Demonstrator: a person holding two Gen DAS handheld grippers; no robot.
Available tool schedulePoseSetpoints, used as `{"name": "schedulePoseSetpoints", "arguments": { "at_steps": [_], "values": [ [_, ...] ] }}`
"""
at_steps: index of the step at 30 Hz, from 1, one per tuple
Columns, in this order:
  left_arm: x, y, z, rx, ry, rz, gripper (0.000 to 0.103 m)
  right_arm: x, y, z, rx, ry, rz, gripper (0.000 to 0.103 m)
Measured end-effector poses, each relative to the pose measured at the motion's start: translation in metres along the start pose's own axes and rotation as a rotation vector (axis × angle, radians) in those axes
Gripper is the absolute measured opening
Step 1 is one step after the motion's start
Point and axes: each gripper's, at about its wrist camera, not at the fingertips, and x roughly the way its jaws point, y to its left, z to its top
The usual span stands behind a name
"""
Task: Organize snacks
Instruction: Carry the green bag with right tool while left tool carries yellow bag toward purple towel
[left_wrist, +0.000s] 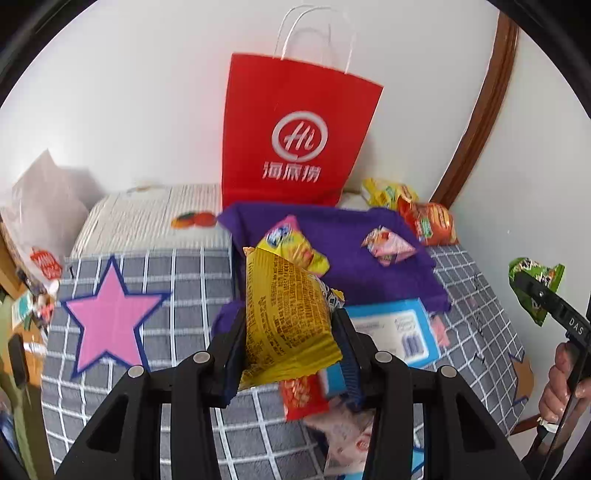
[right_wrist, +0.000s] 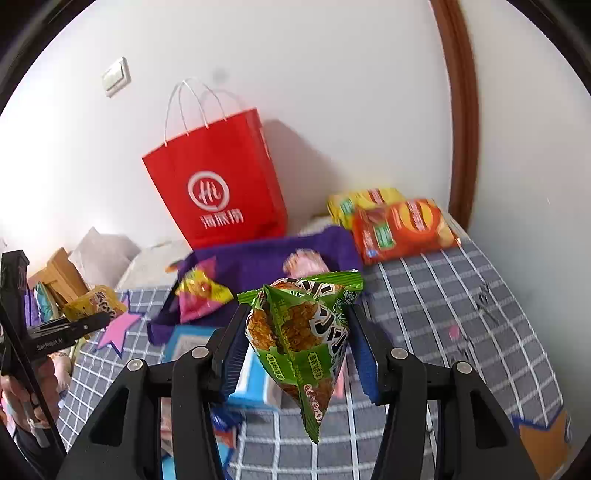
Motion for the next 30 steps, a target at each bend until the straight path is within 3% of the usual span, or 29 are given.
{"name": "schedulePoseSetpoints", "arguments": {
  "at_steps": [9,14,20,30],
  "values": [
    [0.008,-0.023,0.046,0.074,-0.064,0.047,0.042,0.026,0.02,0.049,-0.033,-0.009,0.003,0.051],
    [0.02,-0.024,0.064,0.063,-0.095,0.059,0.042,0.052,0.034,0.067,-0.05,-0.002,0.008,0.051],
    [0.052,-0.02,0.077,0.024,-0.055,0.013,0.042,0.092,0.044,0.07,-0.031,0.052,0.049,0.051],
    [0.088,0.005,0.084,-0.041,0.005,0.056,0.042,0.139,0.067,0.093,-0.126,0.076,0.068,0.051]
  ]
}}
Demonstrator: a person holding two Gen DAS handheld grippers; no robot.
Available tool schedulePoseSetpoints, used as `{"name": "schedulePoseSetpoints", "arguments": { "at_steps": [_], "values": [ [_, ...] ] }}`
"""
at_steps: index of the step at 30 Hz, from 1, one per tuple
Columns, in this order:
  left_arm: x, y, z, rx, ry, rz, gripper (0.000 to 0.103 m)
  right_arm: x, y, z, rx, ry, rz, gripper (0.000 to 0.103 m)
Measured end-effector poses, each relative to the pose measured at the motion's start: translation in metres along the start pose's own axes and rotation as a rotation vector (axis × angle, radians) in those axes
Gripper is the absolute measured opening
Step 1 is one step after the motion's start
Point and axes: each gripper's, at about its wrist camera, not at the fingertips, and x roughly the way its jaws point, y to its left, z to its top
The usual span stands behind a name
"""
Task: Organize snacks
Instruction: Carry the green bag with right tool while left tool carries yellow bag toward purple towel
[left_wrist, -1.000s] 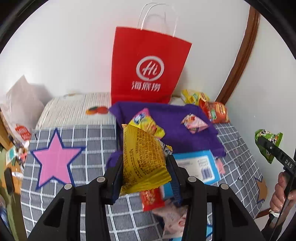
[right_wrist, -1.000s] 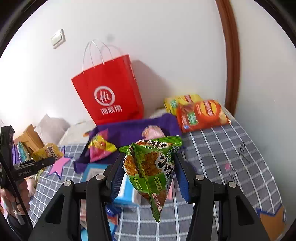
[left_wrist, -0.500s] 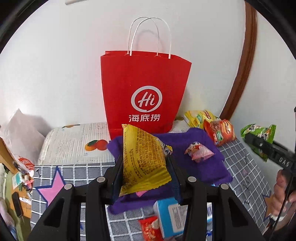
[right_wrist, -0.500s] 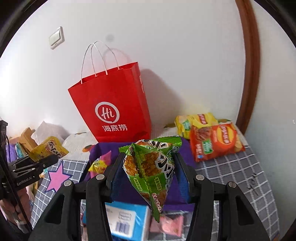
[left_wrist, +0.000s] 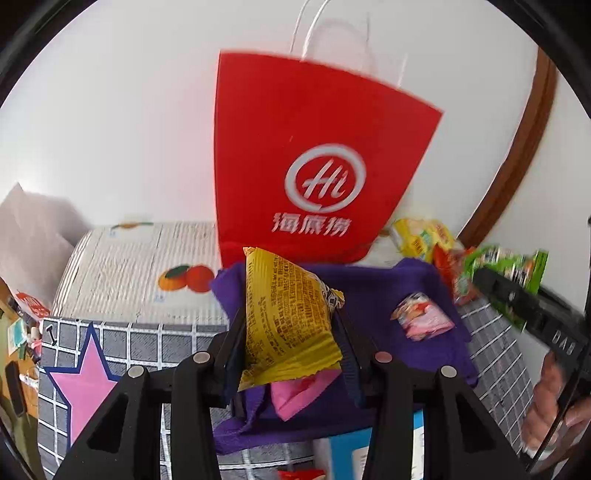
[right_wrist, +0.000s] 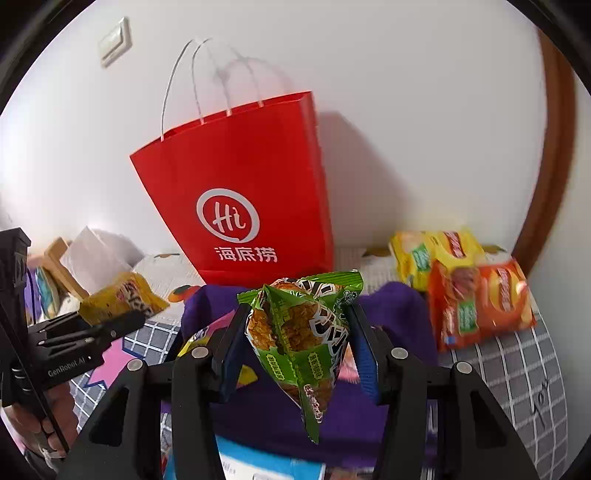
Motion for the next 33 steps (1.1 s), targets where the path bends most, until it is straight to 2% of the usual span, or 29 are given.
{"name": "schedulePoseSetpoints", "arguments": {
  "at_steps": [5,8,17,22,29,33],
  "values": [
    [0.004,0.014,0.0,-0.031,0.005,0.019,0.042,0.024,0.001,-0.005,-0.016,0.022,0.04,0.051],
    [0.008,0.017,0.0,-0.034,0.014,0.025,0.042,0.042,-0.003,-0.009,-0.027,0.078,0.01,0.051],
    [0.013,0.019,0.0,-0.043,0.03,0.031,0.042,0.051,-0.009,-0.018,-0.089,0.132,0.013,0.052],
    [0.011,0.021,0.0,-0.051,0.025,0.03,0.042,0.063,-0.015,-0.025,-0.132,0.261,-0.006,0.052],
    [0.017,0.017,-0.002,-0.044,0.044,0.021,0.042,0.079,-0.021,-0.04,-0.188,0.355,-0.018,0.052],
    [0.017,0.016,-0.002,-0.04,0.043,0.019,0.042,0.087,-0.025,-0.046,-0.158,0.429,0.021,0.052]
  ]
}}
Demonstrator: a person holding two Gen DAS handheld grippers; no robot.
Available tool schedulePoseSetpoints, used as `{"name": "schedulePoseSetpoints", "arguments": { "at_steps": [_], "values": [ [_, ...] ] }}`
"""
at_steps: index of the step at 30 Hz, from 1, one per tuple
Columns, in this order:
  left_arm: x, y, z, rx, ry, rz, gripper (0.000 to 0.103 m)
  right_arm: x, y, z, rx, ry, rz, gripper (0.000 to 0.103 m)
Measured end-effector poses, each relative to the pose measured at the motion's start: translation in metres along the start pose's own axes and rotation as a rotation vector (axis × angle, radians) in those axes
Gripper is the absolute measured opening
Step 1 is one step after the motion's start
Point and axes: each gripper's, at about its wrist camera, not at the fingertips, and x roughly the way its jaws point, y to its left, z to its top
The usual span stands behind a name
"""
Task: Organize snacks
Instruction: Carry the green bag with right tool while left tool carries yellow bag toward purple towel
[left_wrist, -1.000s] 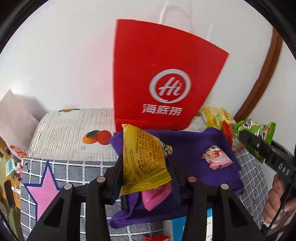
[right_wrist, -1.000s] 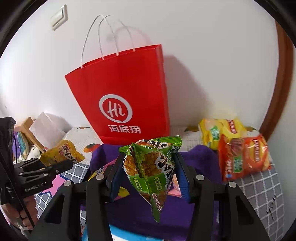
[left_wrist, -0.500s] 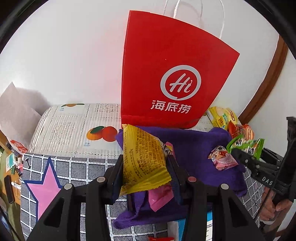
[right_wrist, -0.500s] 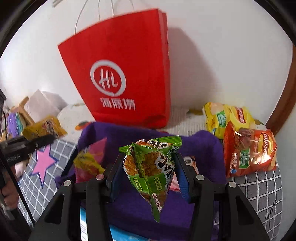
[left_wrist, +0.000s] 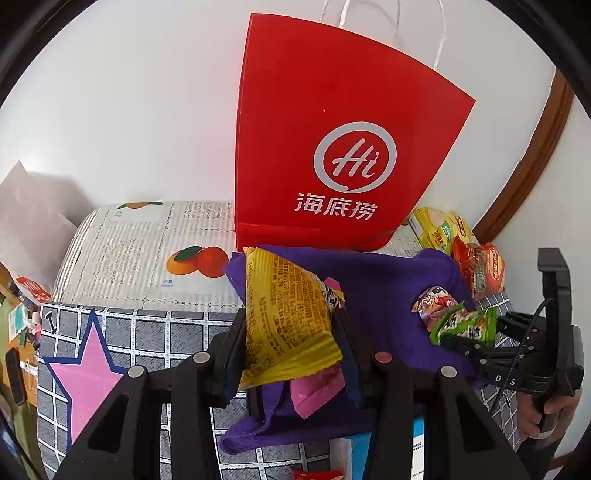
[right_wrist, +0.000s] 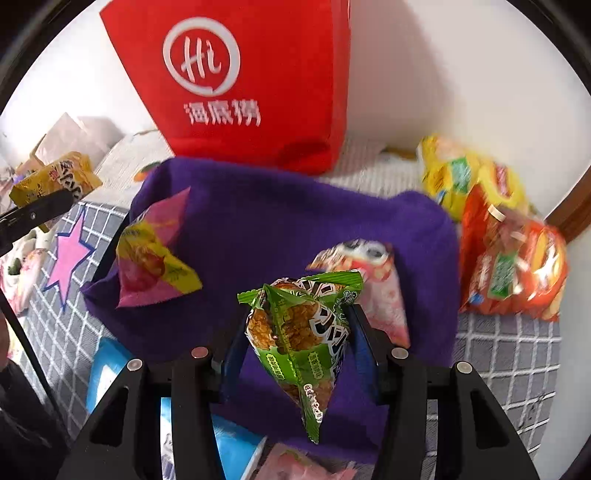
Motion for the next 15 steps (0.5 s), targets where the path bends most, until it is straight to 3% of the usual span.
{"name": "schedulePoseSetpoints", "arguments": {
  "at_steps": [15],
  "values": [
    [0.006,-0.006,-0.004,0.015,0.02,-0.017,0.042,0.028,0.003,-0.007,-0.038,0.106,-0.05,0.052]
  ]
}}
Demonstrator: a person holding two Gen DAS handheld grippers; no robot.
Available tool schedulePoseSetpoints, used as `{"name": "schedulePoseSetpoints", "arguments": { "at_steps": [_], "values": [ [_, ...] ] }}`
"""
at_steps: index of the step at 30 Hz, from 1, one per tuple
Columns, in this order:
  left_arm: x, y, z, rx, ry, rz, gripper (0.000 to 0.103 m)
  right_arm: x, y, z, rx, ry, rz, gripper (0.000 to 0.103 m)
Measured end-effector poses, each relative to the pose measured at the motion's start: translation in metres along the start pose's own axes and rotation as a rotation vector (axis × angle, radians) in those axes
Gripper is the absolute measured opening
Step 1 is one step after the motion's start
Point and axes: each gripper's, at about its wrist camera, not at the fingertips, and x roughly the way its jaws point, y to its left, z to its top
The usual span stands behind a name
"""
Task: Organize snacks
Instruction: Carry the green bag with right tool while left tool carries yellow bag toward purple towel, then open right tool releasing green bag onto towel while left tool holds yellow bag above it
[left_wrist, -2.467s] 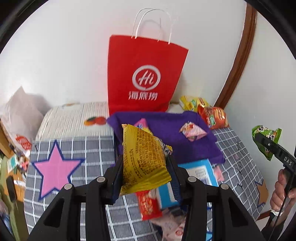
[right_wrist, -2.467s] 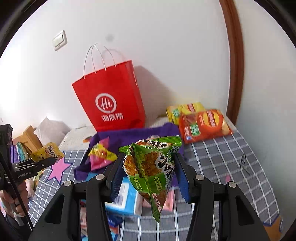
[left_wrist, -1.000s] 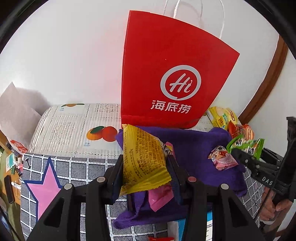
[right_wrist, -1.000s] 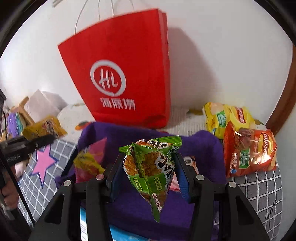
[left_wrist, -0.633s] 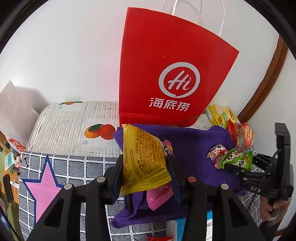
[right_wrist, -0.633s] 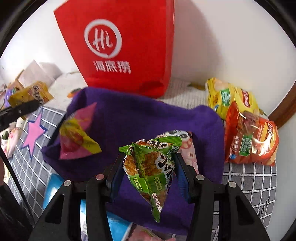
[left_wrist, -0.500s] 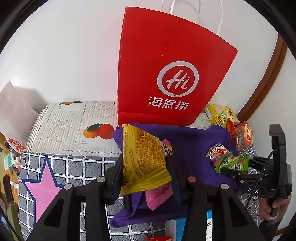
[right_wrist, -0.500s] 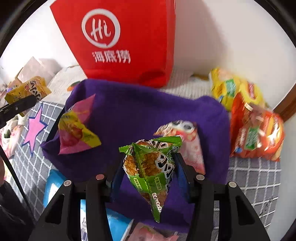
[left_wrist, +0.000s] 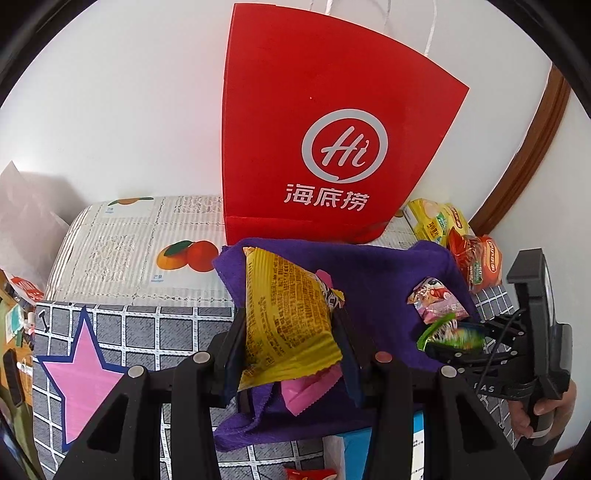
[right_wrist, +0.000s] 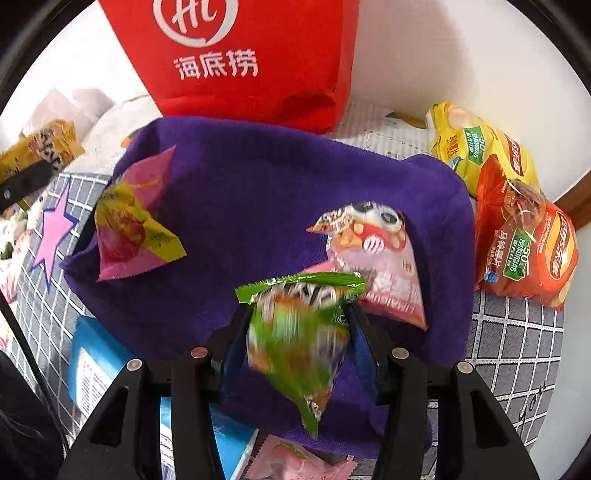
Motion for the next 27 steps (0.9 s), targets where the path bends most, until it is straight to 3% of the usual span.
{"name": "schedulePoseSetpoints", "arguments": {
  "at_steps": [16,17,21,27],
  "values": [
    [0.008,-0.012,-0.004,0.022,0.036,-0.03,0.042,0.016,0.009,0.001,-0.073,0.038,-0.082,0.053],
    [0.009,-0.013,-0.004,0.024,0.038,-0.031,0.042,0.013,0.01,0.001,-0.079,0.029,-0.077,0.053],
    [0.015,-0.016,-0.006,0.035,0.058,-0.034,0.042,-0.007,0.014,0.002,-0.088,-0.038,-0.068,0.074],
    [0.026,-0.025,-0.01,0.057,0.106,-0.071,0.042,-0.038,0.011,0.005,-0.059,-0.145,-0.042,0.074]
  ]
}}
